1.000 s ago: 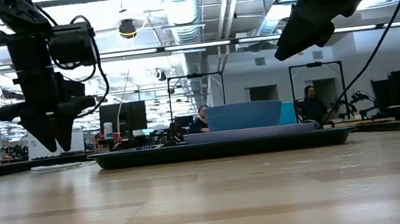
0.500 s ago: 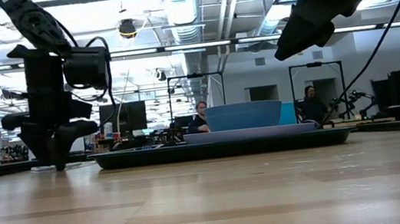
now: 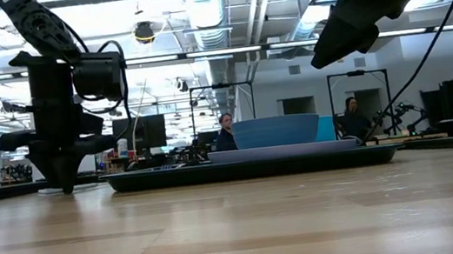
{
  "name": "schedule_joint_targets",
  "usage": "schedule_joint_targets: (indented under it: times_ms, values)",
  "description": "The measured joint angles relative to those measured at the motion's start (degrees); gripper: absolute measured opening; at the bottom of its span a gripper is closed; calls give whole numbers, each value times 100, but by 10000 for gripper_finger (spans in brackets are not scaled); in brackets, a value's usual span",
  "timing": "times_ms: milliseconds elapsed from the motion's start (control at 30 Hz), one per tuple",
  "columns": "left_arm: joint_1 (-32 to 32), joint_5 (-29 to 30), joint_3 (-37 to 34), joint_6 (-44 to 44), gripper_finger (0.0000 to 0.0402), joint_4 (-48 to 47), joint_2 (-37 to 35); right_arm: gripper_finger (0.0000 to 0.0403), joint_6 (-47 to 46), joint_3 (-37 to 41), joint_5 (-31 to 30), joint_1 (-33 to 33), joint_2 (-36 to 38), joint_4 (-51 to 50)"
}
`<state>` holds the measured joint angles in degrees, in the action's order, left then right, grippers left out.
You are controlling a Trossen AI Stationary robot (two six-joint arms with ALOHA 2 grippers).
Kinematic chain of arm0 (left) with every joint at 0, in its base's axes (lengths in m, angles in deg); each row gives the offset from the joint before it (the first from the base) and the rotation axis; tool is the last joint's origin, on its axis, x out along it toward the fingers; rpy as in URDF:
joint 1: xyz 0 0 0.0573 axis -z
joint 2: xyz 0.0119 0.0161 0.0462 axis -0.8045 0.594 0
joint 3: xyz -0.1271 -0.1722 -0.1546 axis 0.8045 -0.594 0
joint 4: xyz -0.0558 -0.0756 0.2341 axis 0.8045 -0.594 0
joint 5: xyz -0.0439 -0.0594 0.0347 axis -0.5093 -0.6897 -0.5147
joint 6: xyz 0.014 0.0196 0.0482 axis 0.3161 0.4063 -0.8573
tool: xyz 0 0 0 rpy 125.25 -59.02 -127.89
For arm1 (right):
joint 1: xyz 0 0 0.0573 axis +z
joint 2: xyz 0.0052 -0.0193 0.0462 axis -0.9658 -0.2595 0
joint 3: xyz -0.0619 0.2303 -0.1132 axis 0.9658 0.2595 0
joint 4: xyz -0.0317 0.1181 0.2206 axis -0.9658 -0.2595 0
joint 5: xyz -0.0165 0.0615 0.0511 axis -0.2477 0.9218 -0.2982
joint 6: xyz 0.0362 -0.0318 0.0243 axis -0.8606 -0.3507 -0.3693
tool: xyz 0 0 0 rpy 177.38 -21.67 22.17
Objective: Set up tray
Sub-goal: Put the light blue patterned knife on the black napkin to the right of the light blue spoon
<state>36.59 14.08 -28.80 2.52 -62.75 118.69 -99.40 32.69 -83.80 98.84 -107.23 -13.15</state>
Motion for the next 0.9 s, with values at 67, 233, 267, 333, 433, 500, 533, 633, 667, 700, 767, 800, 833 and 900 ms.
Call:
schedule_joint_targets:
  times_ms: [67, 233, 267, 333, 433, 500, 533, 633, 667, 700, 767, 800, 833, 900]
  values:
    - [6, 47, 0, 116, 24, -8, -1, 129, 0, 0, 0, 0, 0, 0]
    - [6, 93, 0, 260, 31, -15, 0, 129, 7, 0, 0, 0, 0, 0]
    - [6, 102, 0, 275, 34, -15, 2, 129, 28, 0, -2, 0, 0, 0]
    - [6, 139, -2, 284, 33, -17, 2, 129, 54, 0, -2, -11, 0, 0]
    - [2, 174, 36, 300, 25, -106, -38, 129, 170, 0, 0, -52, 0, 0]
    - [-4, 148, 167, 212, 25, -194, -132, 129, 180, 0, 0, -80, 0, 0]
    - [-12, 137, 225, 149, 25, -302, -199, 129, 182, 0, 0, -79, 0, 0]
    - [-17, 162, 603, 60, 25, -459, -468, 129, 195, 0, 0, -76, 0, 0]
    - [-16, 158, 725, 67, 25, -527, -542, 129, 195, 0, 0, -76, 0, 0]
    - [-14, 160, 844, 79, 25, -583, -597, 129, 195, 0, 0, -76, 0, 0]
    - [-13, 128, 1110, 118, 25, -589, -685, 129, 198, 0, 0, -77, 0, 0]
    - [1, 130, 1273, 143, 25, -495, -701, 129, 201, 0, 0, -96, 0, 0]
    - [17, 141, 1446, 176, 25, -423, -703, 129, 201, 0, 2, -114, 0, 0]
    - [33, 170, 1713, 224, 25, -375, -658, 129, 201, 0, 0, -146, 0, 0]
